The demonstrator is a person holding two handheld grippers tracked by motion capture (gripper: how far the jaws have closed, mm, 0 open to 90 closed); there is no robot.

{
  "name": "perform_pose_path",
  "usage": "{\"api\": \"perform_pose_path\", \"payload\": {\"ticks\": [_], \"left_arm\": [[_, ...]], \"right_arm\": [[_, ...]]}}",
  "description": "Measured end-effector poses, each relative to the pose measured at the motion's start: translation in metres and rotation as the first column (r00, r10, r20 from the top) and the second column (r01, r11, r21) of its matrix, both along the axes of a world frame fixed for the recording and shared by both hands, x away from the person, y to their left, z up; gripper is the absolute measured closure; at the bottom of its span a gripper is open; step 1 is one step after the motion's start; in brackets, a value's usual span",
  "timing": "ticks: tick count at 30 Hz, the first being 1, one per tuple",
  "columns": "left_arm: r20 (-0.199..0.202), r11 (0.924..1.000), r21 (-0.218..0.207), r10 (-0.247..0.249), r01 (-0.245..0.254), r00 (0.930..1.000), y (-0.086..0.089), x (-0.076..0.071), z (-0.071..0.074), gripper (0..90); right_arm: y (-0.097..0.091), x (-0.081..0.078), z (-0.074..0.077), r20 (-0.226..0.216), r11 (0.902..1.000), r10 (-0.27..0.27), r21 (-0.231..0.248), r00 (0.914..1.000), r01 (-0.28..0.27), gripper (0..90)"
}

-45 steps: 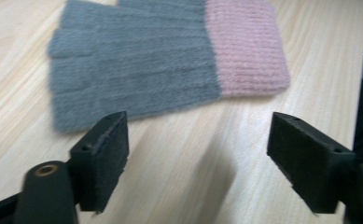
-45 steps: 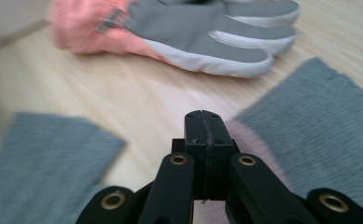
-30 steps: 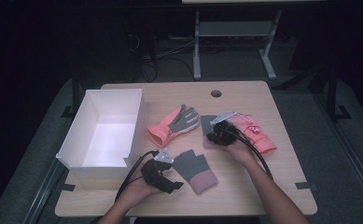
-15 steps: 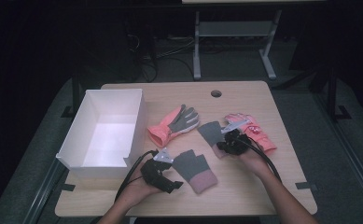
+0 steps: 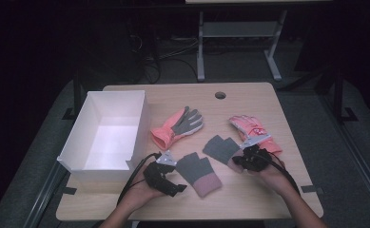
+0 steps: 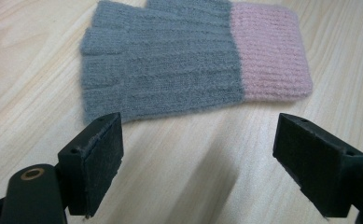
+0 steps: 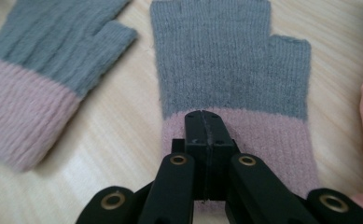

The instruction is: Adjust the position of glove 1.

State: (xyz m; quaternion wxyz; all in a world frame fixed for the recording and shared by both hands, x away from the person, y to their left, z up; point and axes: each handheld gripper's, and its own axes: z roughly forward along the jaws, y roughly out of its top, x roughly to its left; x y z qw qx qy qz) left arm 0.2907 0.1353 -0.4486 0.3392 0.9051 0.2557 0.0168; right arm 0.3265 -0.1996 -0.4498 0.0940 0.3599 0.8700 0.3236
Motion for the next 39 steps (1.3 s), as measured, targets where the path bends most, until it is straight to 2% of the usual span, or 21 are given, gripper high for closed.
{"api": "perform_pose_path", "payload": {"ticks": [1, 2, 5, 8, 10, 14, 15, 17, 19, 21, 30, 33, 37, 38, 39], "left_arm": [[0.000, 1.0000, 0.000, 0.000, 0.000, 1.0000, 0.000, 0.000, 0.000, 15.6], [0.003, 1.0000, 0.004, -0.003, 0.003, 1.0000, 0.000, 0.000, 0.000, 15.8], [0.001, 1.0000, 0.005, 0.003, -0.003, 1.0000, -0.001, 0.000, 0.000, 15.8], [-0.002, 1.0000, 0.000, 0.007, -0.007, 1.0000, 0.000, 0.000, 0.000, 15.9], [-0.001, 0.9999, -0.005, 0.012, -0.012, 0.9999, 0.000, 0.000, -0.001, 15.9], [-0.001, 0.9996, -0.012, 0.024, -0.024, 0.9997, 0.000, -0.001, -0.001, 15.9], [0.001, 0.9997, -0.011, 0.023, -0.023, 0.9997, 0.001, -0.001, -0.001, 15.9], [0.006, 0.9997, -0.011, 0.022, -0.022, 0.9997, 0.000, -0.001, 0.000, 15.9], [0.009, 0.9998, -0.007, 0.017, -0.017, 0.9998, 0.000, -0.001, 0.000, 15.9], [0.013, 0.9998, -0.008, 0.020, -0.020, 0.9997, -0.002, -0.001, 0.000, 15.9], [0.009, 0.9998, -0.006, 0.019, -0.019, 0.9998, 0.000, -0.001, 0.000, 16.5], [0.027, 0.9999, -0.002, 0.012, -0.012, 0.9996, 0.002, -0.001, 0.002, 28.6], [0.009, 0.9989, -0.046, 0.006, -0.006, 0.9999, 0.000, -0.002, 0.006, 67.7], [-0.009, 0.9981, -0.061, -0.001, 0.001, 1.0000, -0.002, -0.003, 0.006, 67.7], [-0.026, 0.9976, -0.068, -0.016, 0.014, 0.9995, -0.004, -0.003, 0.006, 77.6]], "right_arm": [[0.000, 0.000, 0.000, 0.000, 1.0000, 0.000, 0.000, 1.0000, 0.000, 89.2], [-0.002, 0.002, 0.005, 0.017, 0.9989, -0.002, 0.046, 0.9998, 0.001, 84.5], [-0.002, 0.007, 0.008, 0.036, 0.9987, -0.006, 0.051, 0.9993, 0.004, 80.9], [-0.002, 0.022, 0.006, 0.027, 0.9974, -0.012, 0.072, 0.9996, 0.010, 74.2], [-0.002, 0.024, 0.005, 0.023, 0.9967, -0.019, 0.079, 0.9995, 0.017, 73.5], [0.002, 0.032, -0.005, -0.001, 0.9978, -0.007, 0.066, 1.0000, 0.007, 69.9], [0.003, 0.033, -0.008, -0.005, 0.9988, -0.001, 0.049, 1.0000, 0.002, 69.9], [0.007, 0.033, -0.012, 0.012, 0.9997, -0.013, 0.022, 0.9998, 0.013, 75.8], [0.008, 0.032, -0.012, 0.015, 0.9997, -0.017, 0.015, 0.9997, 0.017, 77.5], [0.010, 0.030, -0.012, 0.034, 0.9999, -0.013, -0.003, 0.9993, 0.013, 84.7], [0.008, 0.029, -0.008, 0.037, 0.9995, -0.026, 0.020, 0.9990, 0.025, 87.4], [0.007, 0.027, -0.005, 0.042, 0.9988, -0.038, 0.033, 0.9984, 0.037, 87.4], [0.004, 0.023, 0.002, 0.061, 0.9980, -0.041, 0.051, 0.9973, 0.038, 87.5], [0.004, 0.023, 0.002, 0.061, 0.9980, -0.041, 0.051, 0.9973, 0.038, 87.5], [0.004, 0.022, 0.003, 0.062, 0.9976, -0.042, 0.057, 0.9972, 0.038, 87.6]]}}
